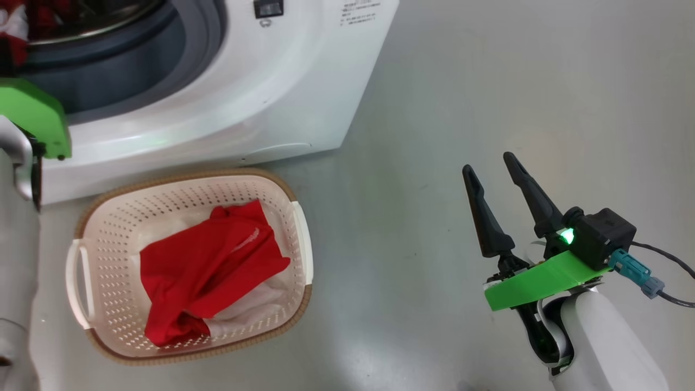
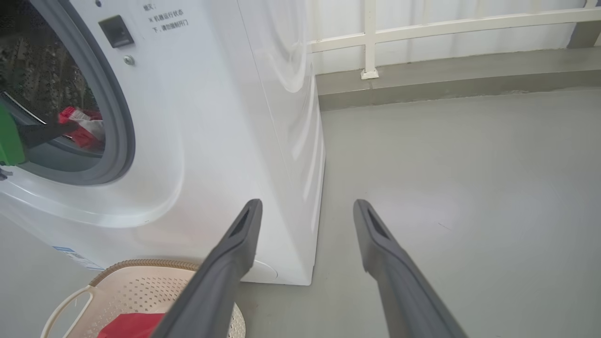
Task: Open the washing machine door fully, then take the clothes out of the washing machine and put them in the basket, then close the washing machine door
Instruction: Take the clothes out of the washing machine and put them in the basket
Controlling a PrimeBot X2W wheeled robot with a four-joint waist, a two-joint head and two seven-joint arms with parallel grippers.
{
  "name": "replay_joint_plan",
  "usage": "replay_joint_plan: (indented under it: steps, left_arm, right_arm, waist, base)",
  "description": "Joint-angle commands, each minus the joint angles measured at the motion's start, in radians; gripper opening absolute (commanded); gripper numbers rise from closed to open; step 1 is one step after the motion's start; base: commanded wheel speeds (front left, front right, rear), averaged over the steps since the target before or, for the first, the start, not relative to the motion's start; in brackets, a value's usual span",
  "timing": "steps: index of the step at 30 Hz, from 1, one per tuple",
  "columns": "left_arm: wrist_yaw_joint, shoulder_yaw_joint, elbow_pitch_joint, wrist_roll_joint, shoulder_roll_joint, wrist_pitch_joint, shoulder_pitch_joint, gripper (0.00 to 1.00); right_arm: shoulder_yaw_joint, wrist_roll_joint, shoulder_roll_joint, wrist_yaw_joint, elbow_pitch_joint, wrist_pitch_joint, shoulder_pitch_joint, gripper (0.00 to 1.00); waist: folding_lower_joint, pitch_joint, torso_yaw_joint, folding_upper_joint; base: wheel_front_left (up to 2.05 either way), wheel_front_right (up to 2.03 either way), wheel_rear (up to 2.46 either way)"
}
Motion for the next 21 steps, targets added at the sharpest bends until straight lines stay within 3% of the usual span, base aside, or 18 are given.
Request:
replay_joint_plan:
  steps: [1, 5, 12, 21]
  left_arm:
    - [-0.01, 0.038, -0.031, -0.036, 0.031, -0.031, 0.029, 0.0]
    - [-0.031, 0.064, -0.082, -0.074, 0.016, -0.044, 0.07, 0.0]
    - [-0.056, 0.136, -0.394, -0.138, -0.026, -0.045, 0.262, 0.0]
    - [-0.081, 0.194, -0.679, -0.135, -0.088, -0.045, 0.46, 0.0]
  right_arm:
    - [0.012, -0.005, 0.003, 0.006, -0.015, -0.006, 0.016, 1.0]
    - [0.01, -0.011, 0.003, 0.006, -0.011, -0.006, 0.025, 1.0]
    - [0.004, -0.034, 0.003, 0.006, 0.002, -0.006, 0.056, 1.0]
    - [-0.011, -0.056, 0.003, 0.006, 0.016, -0.006, 0.101, 1.0]
  waist:
    - [0.0, -0.03, 0.02, 0.0]
    - [0.0, -0.058, 0.033, 0.0]
    - [0.0, -0.127, 0.057, 0.0]
    - [0.0, -0.204, 0.08, 0.0]
  base:
    - [0.0, 0.0, 0.0]
    - [0.0, 0.0, 0.0]
    - [0.0, 0.0, 0.0]
    - [0.0, 0.0, 0.0]
